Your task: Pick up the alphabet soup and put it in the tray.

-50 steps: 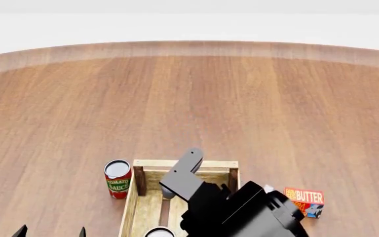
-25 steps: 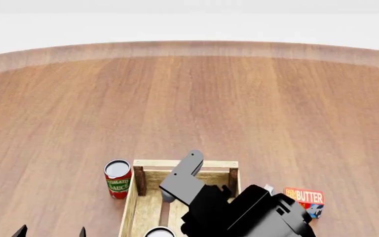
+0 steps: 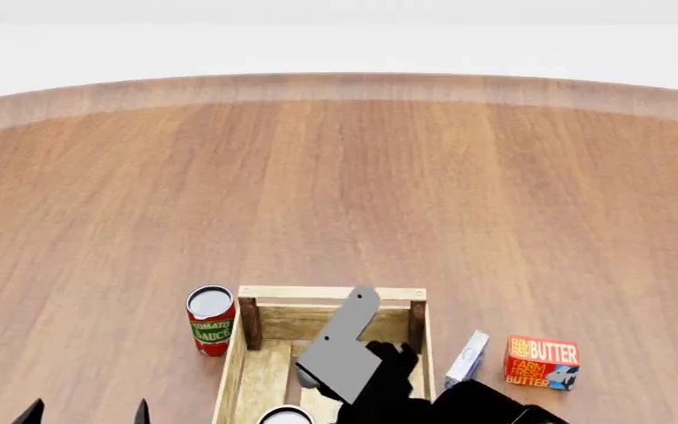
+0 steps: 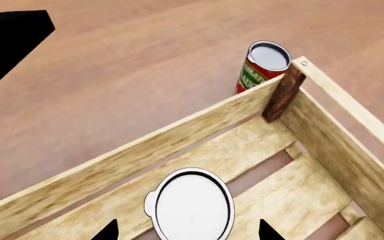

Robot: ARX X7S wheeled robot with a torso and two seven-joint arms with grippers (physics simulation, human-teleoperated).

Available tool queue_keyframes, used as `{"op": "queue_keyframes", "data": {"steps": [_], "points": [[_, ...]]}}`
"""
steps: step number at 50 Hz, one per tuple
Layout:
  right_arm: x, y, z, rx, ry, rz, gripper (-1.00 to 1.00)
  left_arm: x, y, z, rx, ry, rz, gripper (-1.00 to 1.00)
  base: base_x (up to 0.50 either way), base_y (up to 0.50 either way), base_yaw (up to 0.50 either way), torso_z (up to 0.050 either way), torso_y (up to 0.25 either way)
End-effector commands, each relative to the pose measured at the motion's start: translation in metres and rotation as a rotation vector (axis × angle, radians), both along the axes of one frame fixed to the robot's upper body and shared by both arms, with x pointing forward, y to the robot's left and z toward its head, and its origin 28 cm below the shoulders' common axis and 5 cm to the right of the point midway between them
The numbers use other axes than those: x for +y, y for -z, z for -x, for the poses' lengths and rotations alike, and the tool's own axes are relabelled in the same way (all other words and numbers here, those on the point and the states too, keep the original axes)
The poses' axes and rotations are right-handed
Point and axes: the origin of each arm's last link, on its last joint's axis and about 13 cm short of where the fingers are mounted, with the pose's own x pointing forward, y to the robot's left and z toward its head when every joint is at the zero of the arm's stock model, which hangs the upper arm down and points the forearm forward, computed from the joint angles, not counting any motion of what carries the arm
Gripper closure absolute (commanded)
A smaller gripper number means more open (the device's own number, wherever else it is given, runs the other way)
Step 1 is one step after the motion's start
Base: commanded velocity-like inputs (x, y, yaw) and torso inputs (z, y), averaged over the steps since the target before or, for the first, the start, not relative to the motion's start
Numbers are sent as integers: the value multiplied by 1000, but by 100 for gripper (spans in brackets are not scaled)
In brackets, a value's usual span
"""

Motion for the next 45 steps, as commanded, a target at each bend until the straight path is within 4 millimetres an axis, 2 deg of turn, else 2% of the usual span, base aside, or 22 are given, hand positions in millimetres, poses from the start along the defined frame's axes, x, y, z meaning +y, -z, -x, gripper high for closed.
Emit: {"op": "queue_keyframes", "data": {"steps": [1, 28, 45], "points": [[-4, 6, 19, -105, 17, -70, -100, 0, -5, 1, -9, -2, 19, -100, 0, 0, 0, 0, 0], [-18, 19, 52, -240, 74, -203, -100, 2, -10, 2, -26, 0, 20, -100, 0, 0, 0, 0, 0], [-24, 17, 69, -316, 104, -246, -100, 2, -10, 1, -31, -4, 17, -100, 0, 0, 0, 0, 0]]}}
